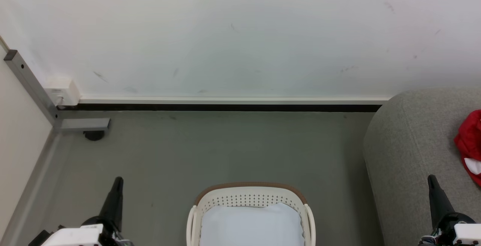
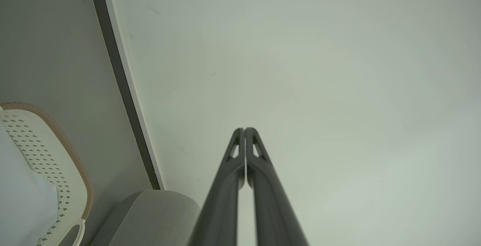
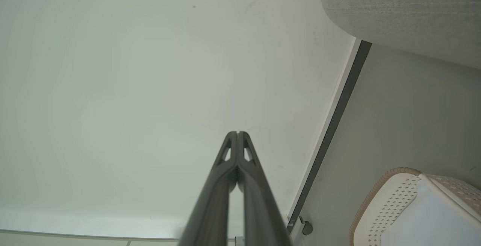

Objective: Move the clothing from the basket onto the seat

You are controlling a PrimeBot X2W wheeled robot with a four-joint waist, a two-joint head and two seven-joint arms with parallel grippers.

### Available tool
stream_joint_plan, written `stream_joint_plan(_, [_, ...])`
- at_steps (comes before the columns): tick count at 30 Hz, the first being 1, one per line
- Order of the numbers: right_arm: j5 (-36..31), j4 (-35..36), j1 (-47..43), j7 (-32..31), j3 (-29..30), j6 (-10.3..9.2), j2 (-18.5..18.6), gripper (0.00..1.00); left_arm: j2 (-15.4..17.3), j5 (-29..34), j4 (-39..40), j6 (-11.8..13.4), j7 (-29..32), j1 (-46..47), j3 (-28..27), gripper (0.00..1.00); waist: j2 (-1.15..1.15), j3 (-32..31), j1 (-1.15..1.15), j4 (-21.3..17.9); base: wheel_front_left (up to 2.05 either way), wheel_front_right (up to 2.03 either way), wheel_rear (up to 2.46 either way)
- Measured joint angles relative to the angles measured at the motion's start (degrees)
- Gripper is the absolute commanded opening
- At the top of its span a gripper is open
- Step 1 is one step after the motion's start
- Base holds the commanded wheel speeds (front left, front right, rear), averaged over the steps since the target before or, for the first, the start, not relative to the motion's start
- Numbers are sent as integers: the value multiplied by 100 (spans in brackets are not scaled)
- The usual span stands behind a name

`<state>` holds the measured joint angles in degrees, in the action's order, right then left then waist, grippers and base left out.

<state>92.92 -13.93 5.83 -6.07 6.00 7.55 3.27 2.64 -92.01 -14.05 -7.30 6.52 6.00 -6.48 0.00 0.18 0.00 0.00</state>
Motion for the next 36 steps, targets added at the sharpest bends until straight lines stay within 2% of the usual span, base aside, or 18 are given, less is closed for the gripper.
stream_joint_plan(36, [-9, -1, 1, -27, 20, 0, -16, 0, 0, 0, 1, 0, 0, 1, 0, 0, 0, 0, 0, 0, 0, 0, 0])
